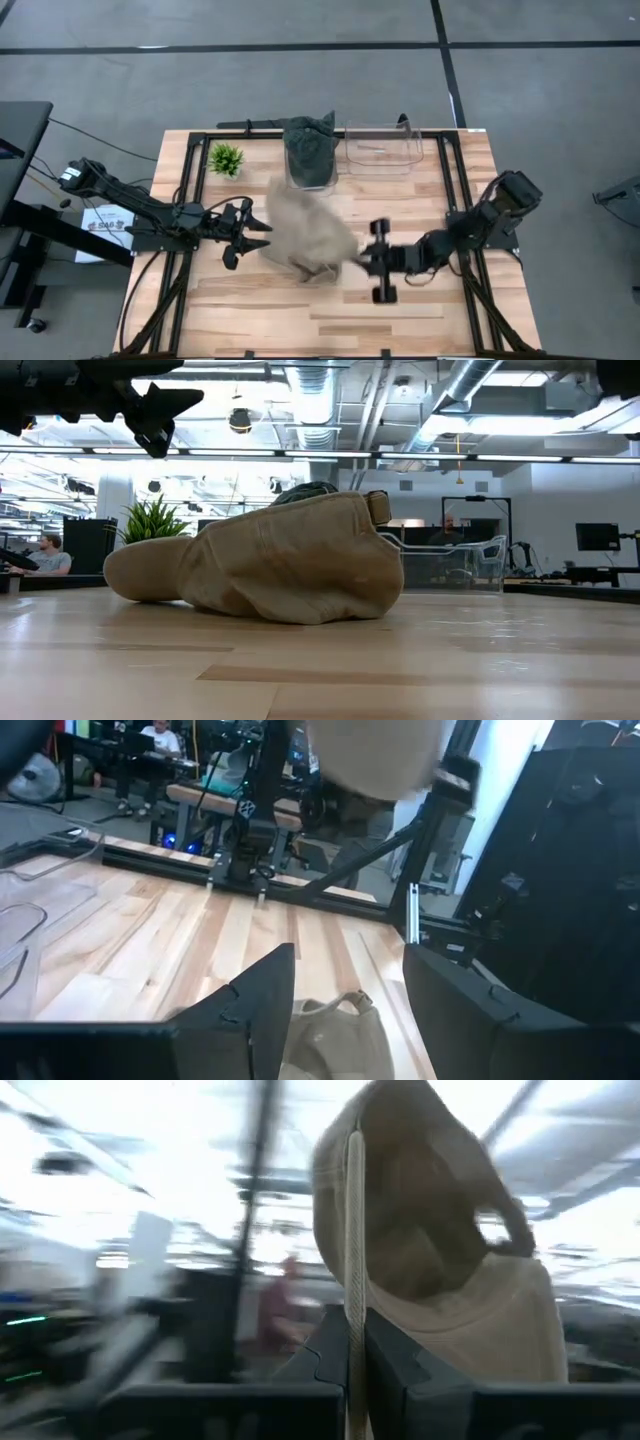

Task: Pick & Place hat
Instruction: Put the brown cap into the right transparent bin

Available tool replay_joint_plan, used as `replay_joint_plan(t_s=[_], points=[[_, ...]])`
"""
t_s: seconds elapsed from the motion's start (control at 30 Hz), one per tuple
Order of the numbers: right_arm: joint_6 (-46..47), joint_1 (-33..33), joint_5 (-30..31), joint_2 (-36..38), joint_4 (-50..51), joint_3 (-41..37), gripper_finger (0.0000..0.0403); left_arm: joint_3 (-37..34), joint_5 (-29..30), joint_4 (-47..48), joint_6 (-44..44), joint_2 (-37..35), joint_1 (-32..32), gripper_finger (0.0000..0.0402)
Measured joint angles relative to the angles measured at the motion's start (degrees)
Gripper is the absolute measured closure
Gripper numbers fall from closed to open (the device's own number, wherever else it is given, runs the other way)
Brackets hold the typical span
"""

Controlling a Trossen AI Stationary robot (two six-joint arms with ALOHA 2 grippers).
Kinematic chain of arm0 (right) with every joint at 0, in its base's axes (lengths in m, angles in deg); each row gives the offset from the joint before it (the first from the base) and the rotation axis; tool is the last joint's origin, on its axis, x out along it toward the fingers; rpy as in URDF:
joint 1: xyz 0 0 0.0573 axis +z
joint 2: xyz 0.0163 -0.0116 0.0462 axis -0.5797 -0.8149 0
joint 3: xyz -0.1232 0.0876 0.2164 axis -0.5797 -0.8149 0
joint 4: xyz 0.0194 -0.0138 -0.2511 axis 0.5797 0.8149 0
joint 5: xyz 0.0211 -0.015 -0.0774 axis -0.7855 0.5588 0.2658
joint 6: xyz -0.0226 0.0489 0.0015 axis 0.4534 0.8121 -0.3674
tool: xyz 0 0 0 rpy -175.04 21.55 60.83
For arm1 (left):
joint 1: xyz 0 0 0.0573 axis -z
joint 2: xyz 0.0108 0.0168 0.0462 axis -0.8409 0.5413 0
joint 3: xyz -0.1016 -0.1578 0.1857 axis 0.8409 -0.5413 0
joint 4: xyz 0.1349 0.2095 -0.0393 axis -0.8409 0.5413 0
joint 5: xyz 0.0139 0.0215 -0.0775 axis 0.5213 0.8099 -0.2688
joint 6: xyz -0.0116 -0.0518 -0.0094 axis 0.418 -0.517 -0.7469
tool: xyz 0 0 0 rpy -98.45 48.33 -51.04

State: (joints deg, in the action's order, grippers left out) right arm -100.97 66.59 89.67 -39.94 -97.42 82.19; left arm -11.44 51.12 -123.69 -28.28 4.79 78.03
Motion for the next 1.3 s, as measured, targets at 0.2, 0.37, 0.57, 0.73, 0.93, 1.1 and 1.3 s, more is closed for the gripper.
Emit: replay_joint_plan(t_s=[0.2, 0.37, 0.57, 0.73, 0.93, 1.1, 1.3], points=[[11.89, -7.95, 18.18, 7.16, 0.08, -7.18, 0.0398, 0.0, -0.02, -0.16, 0.06, 0.02, 0.0, 0.0215], [36.11, -19.77, -4.69, 9.76, 0.27, -10.86, 0.0399, 0.0, -0.04, -0.37, 0.0, 0.02, 0.0, 0.0215], [37.61, -26.34, -27.48, 10.8, 0.54, -8.24, 0.04, 0.0, -0.04, -0.42, 0.13, 0.02, 0.0, 0.0215], [21.11, -25.56, -36.19, 16.76, 0.35, -6.11, 0.04, 0.0, -0.04, -0.42, 0.15, 0.02, 0.02, 0.0215], [19.3, -22.16, -5.05, 24.51, 0.5, -6.05, 0.0398, 0.0, -0.02, -0.4, 0.18, 0.02, 0.02, 0.0215], [37.08, -27.21, -39.8, 29.36, 7.19, -5.29, 0.04, 0.0, -0.02, -0.4, 0.58, 0.02, 0.0, 0.0215], [34.4, -25.78, -47.09, 32.44, 16.3, -5.41, 0.04, 0.0, -0.02, -0.42, 0.59, 0.02, 0.0, 0.0215]])
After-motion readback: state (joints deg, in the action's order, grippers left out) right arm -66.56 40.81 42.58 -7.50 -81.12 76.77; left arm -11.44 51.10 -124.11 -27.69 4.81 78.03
